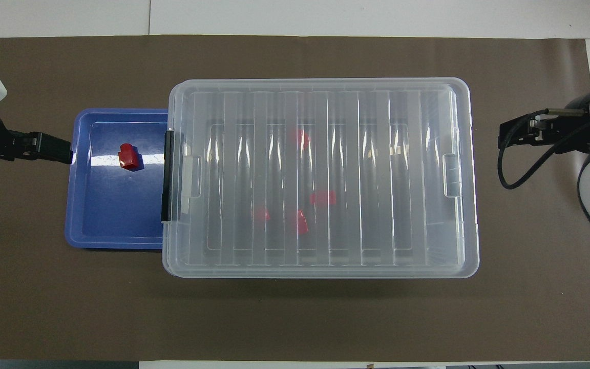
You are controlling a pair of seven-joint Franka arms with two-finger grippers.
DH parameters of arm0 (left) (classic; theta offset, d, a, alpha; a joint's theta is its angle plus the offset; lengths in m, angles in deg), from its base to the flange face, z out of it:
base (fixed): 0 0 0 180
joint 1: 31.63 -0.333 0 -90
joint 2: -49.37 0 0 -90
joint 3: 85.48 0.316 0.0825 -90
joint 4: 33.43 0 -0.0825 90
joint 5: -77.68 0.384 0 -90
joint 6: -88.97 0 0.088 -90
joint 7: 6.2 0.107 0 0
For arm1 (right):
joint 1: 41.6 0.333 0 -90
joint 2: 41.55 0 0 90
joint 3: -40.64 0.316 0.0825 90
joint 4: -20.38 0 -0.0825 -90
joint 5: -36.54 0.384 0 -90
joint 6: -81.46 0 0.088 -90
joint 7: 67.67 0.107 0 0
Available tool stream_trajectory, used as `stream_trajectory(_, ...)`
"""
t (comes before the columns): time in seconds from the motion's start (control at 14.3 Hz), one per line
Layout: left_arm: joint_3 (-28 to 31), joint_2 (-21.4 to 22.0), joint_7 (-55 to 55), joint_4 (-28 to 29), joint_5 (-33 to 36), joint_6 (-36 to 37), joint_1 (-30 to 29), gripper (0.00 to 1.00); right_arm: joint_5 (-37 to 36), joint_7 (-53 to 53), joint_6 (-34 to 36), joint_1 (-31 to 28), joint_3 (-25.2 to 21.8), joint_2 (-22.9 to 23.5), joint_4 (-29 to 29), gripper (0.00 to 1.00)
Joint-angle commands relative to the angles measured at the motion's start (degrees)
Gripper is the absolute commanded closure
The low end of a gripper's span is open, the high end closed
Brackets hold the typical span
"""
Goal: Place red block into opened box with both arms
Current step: 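Reach the right gripper to the edge of the clear lid, then slide the clear lid away from the blue tray with the right gripper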
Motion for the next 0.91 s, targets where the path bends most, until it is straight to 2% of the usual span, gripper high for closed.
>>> stream_trajectory(0.0,-0.06,1.66,0.26,1.58,-0.83,0.13,-0.55,0.00,0.52,3.97,-5.71,2.60,0.20,1.75,-3.66,0.00)
stream_trajectory(0.28,-0.06,1.66,0.26,1.58,-0.83,0.13,-0.55,0.00,0.52,4.51,-13.80,2.96,0.20,1.23,-11.65,0.00)
stream_trajectory(0.84,-0.15,1.66,0.26,1.67,-0.83,0.30,0.06,0.00,0.52,-2.24,-19.88,-0.37,0.20,-1.41,-20.55,0.00)
